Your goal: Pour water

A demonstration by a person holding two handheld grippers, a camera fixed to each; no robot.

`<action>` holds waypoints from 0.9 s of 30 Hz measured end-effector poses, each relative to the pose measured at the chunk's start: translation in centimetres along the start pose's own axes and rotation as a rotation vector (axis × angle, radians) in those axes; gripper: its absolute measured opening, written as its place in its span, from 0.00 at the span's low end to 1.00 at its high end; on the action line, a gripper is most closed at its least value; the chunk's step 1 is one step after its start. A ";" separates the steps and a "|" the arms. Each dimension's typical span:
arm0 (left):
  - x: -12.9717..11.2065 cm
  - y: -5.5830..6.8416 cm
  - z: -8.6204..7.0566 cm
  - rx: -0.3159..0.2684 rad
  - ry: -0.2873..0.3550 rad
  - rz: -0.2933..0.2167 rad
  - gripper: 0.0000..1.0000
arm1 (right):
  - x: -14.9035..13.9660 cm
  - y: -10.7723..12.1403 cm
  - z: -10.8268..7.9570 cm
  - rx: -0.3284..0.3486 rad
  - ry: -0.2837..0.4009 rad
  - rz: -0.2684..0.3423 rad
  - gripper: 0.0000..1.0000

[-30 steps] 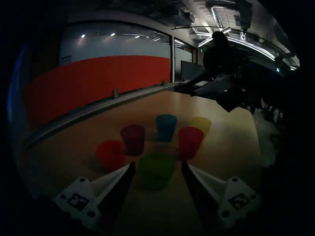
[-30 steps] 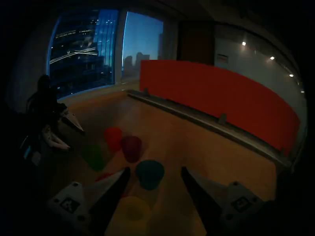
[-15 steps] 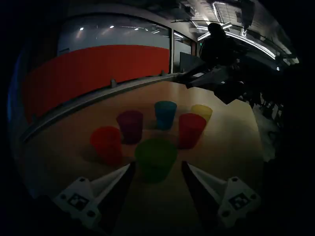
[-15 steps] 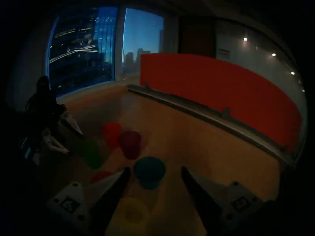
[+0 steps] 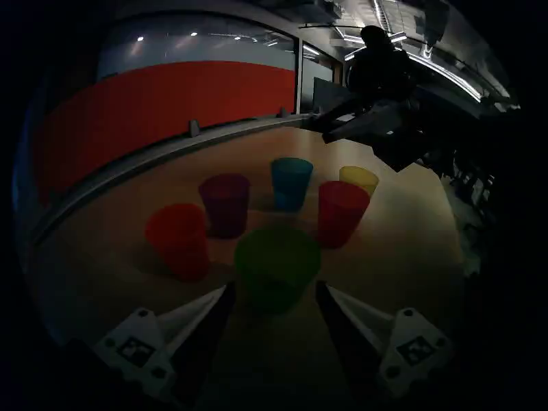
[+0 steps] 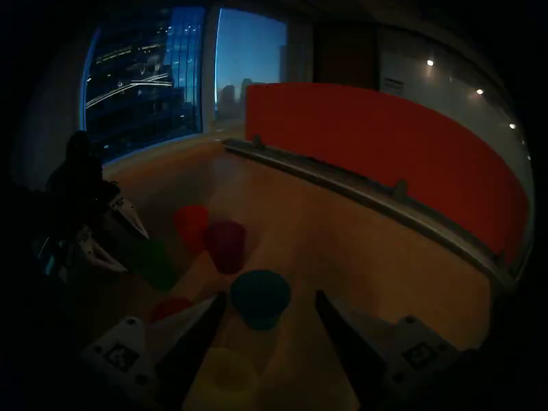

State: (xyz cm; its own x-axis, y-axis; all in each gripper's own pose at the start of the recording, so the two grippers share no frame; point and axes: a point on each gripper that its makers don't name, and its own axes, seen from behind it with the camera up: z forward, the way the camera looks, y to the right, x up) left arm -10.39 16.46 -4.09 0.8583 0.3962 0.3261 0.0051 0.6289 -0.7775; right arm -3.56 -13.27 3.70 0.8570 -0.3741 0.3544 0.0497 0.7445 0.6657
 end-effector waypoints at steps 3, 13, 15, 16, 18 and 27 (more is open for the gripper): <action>0.0 -0.2 0.5 -0.001 -0.008 0.002 0.86 | -0.3 0.0 0.3 0.003 -0.012 0.001 0.97; 0.1 -0.5 1.6 -0.010 -0.019 0.001 0.86 | -1.3 -0.3 1.4 0.023 -0.052 0.000 0.96; 0.1 -0.5 1.8 -0.010 -0.021 0.000 0.86 | -1.5 -0.4 1.7 0.027 -0.059 0.001 0.96; 0.0 -0.5 1.9 -0.011 -0.023 -0.001 0.86 | -1.7 -0.4 1.8 0.029 -0.062 0.002 0.96; 0.0 -0.5 2.1 -0.012 -0.027 0.000 0.86 | -1.9 -0.5 2.0 0.032 -0.068 0.004 0.96; 0.1 -0.4 3.1 -0.020 -0.060 0.018 0.85 | -2.8 -0.7 2.6 0.048 -0.105 0.014 0.96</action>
State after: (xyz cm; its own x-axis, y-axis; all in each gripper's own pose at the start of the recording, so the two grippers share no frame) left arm -11.93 18.29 -2.05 0.8262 0.4470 0.3430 0.0005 0.6082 -0.7938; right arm -7.31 -14.17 3.91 0.7990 -0.4216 0.4287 0.0118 0.7239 0.6898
